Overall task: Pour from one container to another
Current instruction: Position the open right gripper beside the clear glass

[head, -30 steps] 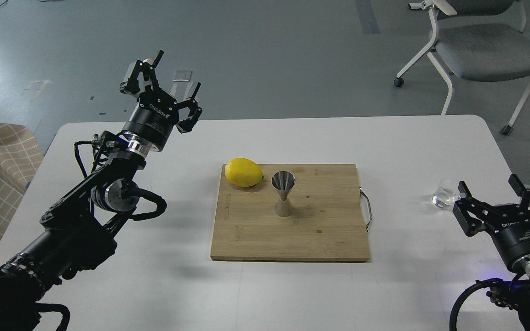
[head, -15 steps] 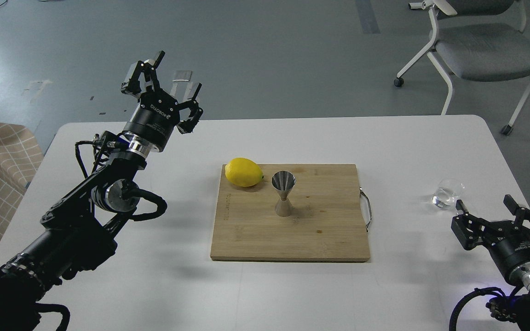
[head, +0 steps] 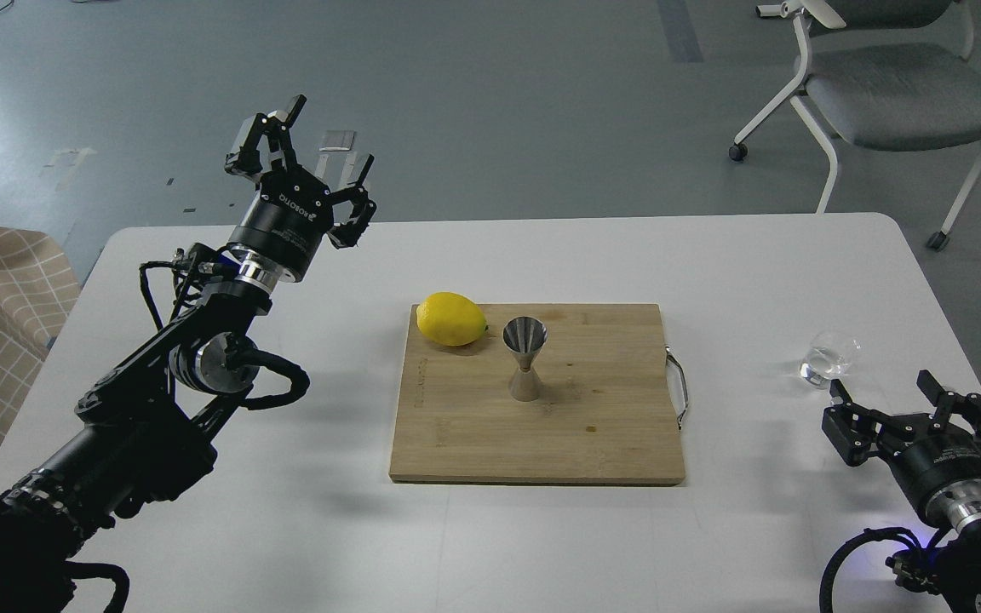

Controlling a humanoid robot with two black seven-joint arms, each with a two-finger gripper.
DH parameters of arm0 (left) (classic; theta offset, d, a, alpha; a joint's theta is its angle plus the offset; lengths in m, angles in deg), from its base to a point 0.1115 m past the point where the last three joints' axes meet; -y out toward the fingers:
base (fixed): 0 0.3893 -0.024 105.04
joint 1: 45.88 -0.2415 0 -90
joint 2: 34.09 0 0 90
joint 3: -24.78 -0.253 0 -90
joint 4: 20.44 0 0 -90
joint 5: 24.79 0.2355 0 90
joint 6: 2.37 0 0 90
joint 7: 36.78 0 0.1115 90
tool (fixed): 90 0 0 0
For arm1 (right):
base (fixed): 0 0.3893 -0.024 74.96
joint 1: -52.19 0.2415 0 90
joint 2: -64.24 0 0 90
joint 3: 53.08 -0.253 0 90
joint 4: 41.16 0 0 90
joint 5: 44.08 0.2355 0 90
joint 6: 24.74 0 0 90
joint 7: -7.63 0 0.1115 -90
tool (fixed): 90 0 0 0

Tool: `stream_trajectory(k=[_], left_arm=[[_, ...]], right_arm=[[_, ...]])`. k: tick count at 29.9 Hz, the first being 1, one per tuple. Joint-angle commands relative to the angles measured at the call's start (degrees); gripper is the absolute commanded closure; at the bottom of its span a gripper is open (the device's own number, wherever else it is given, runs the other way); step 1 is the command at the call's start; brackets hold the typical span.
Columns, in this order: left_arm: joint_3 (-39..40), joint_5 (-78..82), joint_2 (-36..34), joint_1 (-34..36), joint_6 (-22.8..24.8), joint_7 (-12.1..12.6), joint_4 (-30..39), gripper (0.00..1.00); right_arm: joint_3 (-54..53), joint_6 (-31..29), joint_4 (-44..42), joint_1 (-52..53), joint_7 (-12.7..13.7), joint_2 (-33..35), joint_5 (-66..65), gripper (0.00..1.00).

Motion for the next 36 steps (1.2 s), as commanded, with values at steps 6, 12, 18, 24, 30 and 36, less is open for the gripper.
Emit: stream_trajectory(k=[6, 12, 18, 24, 30, 36], left_arm=[[0.0, 0.0, -0.1, 0.0, 0.0, 0.0, 0.0, 0.02], [0.0, 0.0, -0.1, 0.0, 0.0, 0.0, 0.0, 0.02], [0.0, 0.0, -0.1, 0.0, 0.0, 0.0, 0.0, 0.02], [0.0, 0.0, -0.2, 0.0, 0.0, 0.0, 0.0, 0.02], [0.0, 0.0, -0.3, 0.0, 0.0, 0.0, 0.0, 0.02], [0.0, 0.0, -0.3, 0.0, 0.0, 0.0, 0.0, 0.02]], right_arm=[[0.2, -0.2, -3.2, 1.7, -0.1, 0.0, -0.2, 0.04], [0.3, -0.9, -5.3, 3.0, 0.0, 0.0, -0.9, 0.05], [0.3, -2.6, -5.7, 3.9, 0.0, 0.0, -4.1, 0.06], [0.3, -5.0, -8.1, 4.7, 0.1, 0.0, -4.1, 0.06], [0.3, -5.6, -10.8, 6.1, 0.3, 0.0, -4.1, 0.06], [0.3, -7.5, -11.9, 6.6, 0.4, 0.0, -4.1, 0.08]])
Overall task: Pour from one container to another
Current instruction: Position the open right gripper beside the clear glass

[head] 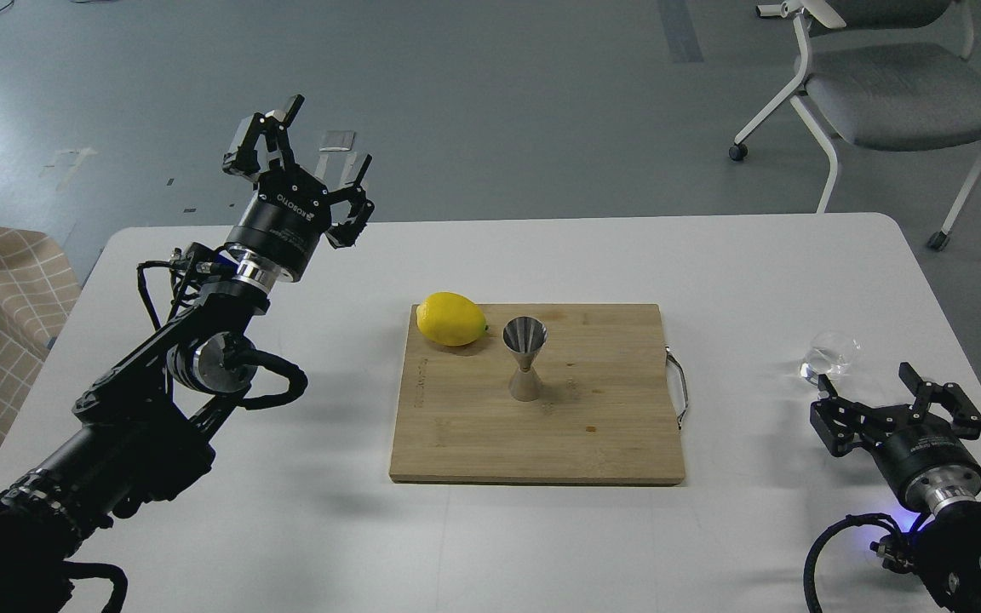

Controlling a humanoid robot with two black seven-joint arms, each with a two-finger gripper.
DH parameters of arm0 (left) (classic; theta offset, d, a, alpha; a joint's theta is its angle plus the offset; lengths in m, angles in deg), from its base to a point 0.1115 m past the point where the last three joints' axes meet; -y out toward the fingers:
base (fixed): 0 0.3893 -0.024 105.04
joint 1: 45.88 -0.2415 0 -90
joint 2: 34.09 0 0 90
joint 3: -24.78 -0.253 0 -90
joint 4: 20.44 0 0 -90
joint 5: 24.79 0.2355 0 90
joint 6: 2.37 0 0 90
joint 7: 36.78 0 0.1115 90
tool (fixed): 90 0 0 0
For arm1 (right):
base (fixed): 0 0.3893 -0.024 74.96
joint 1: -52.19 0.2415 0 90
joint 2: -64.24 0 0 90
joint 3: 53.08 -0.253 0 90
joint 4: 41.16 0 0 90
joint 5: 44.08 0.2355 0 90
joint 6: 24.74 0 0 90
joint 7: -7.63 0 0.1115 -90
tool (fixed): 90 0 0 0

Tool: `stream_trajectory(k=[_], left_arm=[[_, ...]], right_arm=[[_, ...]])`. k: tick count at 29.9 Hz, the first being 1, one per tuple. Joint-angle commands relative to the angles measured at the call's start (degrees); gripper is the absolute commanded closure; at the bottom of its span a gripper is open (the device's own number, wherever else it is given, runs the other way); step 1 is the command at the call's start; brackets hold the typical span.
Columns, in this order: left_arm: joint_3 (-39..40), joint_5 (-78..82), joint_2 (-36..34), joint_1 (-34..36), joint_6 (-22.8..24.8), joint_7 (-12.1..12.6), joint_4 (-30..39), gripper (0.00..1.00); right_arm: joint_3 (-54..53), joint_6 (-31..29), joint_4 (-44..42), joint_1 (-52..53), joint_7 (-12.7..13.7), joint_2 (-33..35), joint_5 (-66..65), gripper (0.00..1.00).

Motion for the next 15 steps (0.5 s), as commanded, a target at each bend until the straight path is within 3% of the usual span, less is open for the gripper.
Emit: stream_trajectory(k=[1, 15], left_arm=[[0.0, 0.0, 0.0, 0.0, 0.0, 0.0, 0.0, 0.02], [0.0, 0.0, -0.1, 0.0, 0.0, 0.0, 0.0, 0.02]], right_arm=[[0.0, -1.0, -1.1, 0.2, 0.1, 0.0, 0.0, 0.08], [1.8, -5.3, -5.4, 1.9, 0.2, 0.0, 0.2, 0.10]])
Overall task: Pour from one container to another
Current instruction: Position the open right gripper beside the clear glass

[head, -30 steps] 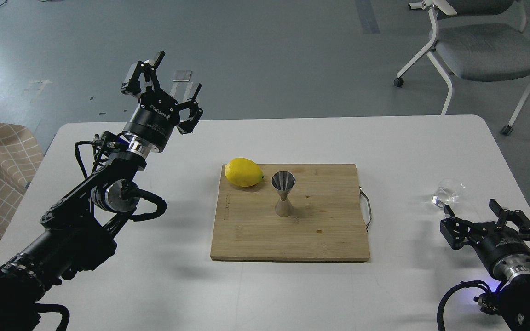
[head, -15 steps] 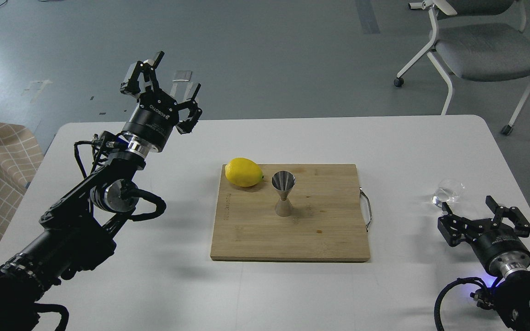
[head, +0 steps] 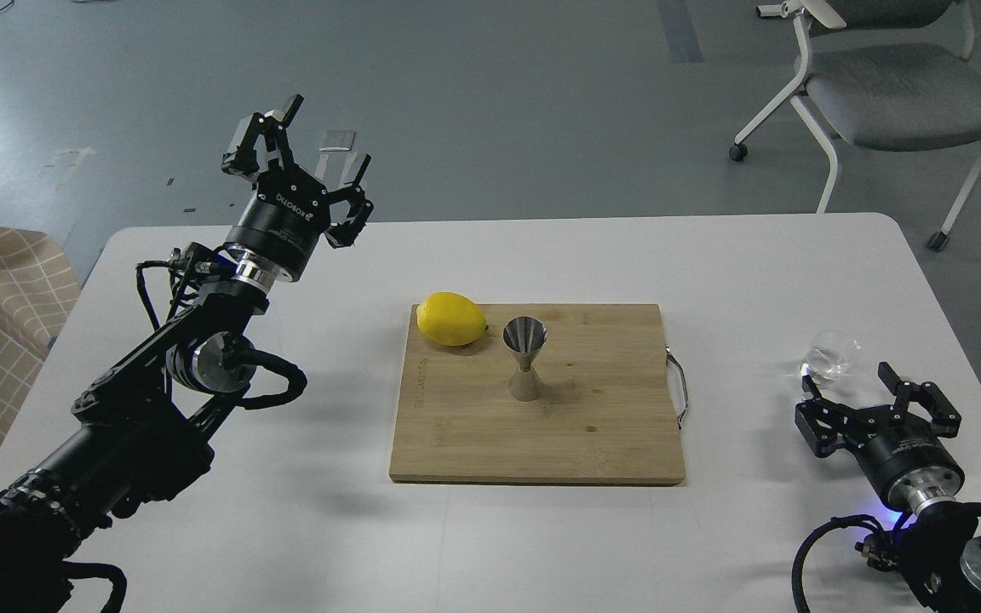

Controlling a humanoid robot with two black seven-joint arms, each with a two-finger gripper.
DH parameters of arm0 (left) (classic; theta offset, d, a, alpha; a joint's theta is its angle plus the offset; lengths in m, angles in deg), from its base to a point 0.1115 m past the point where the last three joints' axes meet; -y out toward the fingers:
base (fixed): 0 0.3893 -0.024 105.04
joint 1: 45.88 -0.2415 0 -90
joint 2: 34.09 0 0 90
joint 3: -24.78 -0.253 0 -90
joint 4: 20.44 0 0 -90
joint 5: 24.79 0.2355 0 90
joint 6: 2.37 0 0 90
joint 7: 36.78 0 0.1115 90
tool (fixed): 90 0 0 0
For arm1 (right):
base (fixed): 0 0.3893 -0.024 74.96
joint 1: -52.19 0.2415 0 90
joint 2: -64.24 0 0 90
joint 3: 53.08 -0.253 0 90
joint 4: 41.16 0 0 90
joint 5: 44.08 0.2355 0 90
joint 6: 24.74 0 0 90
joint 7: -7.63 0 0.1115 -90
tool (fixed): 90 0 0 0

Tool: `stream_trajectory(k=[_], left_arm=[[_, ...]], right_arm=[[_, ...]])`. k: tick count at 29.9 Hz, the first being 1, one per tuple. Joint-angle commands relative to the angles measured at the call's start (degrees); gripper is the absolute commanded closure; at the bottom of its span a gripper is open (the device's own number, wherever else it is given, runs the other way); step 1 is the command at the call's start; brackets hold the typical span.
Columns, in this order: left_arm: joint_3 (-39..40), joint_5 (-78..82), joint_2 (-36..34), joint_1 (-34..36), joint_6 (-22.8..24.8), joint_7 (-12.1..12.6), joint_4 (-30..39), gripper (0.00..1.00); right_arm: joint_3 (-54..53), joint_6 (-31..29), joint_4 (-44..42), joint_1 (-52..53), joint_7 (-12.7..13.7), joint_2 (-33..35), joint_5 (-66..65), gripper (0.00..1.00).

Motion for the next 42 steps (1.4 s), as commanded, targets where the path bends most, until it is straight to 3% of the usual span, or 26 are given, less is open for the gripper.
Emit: stream_trajectory(k=[1, 24, 42], left_arm=[[0.0, 0.0, 0.0, 0.0, 0.0, 0.0, 0.0, 0.02], [0.0, 0.0, 0.1, 0.0, 0.0, 0.0, 0.0, 0.02], [0.0, 0.1, -0.1, 0.0, 0.0, 0.0, 0.0, 0.02]], right_arm=[[0.0, -0.5, -0.1, 0.2, 0.0, 0.0, 0.1, 0.10], [0.0, -4.0, -5.9, 2.5, 0.0, 0.0, 1.1, 0.10], [0.1, -3.4, -8.0, 4.2, 0.0, 0.0, 1.2, 0.10]])
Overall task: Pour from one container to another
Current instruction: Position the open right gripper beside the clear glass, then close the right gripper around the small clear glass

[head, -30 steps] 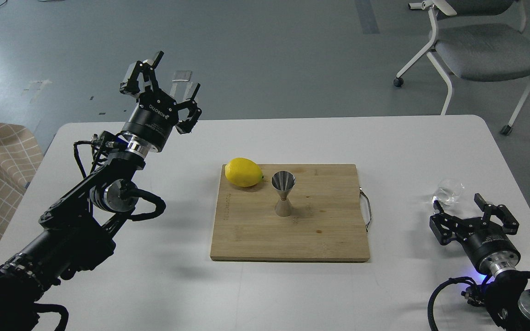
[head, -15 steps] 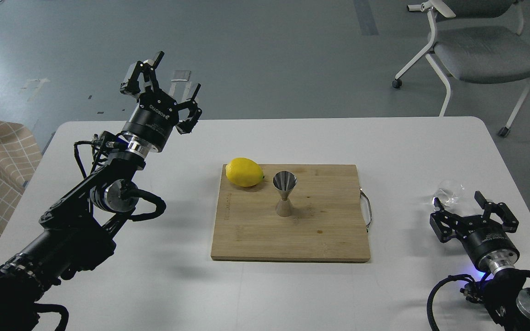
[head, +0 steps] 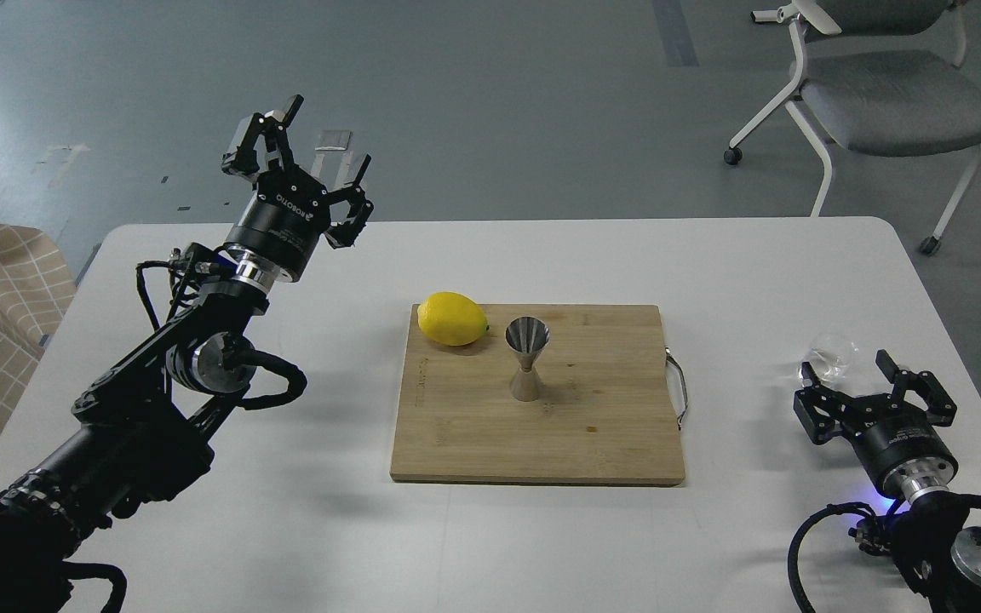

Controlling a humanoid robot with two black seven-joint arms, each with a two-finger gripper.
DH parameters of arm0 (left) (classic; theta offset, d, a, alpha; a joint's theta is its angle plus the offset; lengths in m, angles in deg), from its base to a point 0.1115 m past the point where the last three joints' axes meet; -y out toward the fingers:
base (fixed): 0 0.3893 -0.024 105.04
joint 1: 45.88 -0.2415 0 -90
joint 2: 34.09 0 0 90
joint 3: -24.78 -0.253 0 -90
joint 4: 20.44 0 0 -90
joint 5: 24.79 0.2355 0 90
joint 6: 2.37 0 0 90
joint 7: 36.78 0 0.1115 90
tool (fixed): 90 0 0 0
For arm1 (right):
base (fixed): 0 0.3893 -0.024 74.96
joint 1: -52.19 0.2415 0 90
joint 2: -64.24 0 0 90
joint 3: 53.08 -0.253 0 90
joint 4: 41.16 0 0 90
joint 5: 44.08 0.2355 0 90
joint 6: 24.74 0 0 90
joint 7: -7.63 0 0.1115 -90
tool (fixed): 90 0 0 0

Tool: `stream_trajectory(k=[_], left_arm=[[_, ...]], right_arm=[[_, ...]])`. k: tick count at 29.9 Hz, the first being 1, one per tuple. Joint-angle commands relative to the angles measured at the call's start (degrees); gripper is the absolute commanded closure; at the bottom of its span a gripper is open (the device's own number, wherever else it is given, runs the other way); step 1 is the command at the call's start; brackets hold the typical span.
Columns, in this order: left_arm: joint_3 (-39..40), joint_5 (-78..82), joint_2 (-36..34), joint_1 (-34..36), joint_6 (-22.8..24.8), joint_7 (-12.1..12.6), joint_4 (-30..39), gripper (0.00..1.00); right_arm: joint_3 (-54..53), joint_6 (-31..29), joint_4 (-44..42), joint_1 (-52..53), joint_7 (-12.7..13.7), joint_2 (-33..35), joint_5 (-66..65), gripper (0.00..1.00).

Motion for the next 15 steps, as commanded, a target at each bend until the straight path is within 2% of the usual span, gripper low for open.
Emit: stream_trajectory(k=[1, 8, 15], left_arm=[[0.0, 0.0, 0.0, 0.0, 0.0, 0.0, 0.0, 0.02], [0.0, 0.0, 0.1, 0.0, 0.0, 0.0, 0.0, 0.02], [0.0, 0.0, 0.1, 0.0, 0.1, 0.0, 0.0, 0.02]], right_arm=[[0.0, 0.4, -0.4, 0.3, 0.0, 0.0, 0.0, 0.10], [0.0, 0.7, -0.4, 0.8, 0.0, 0.0, 0.0, 0.10], [0.1, 0.8, -0.4, 1.0, 0.1, 0.0, 0.0, 0.16]])
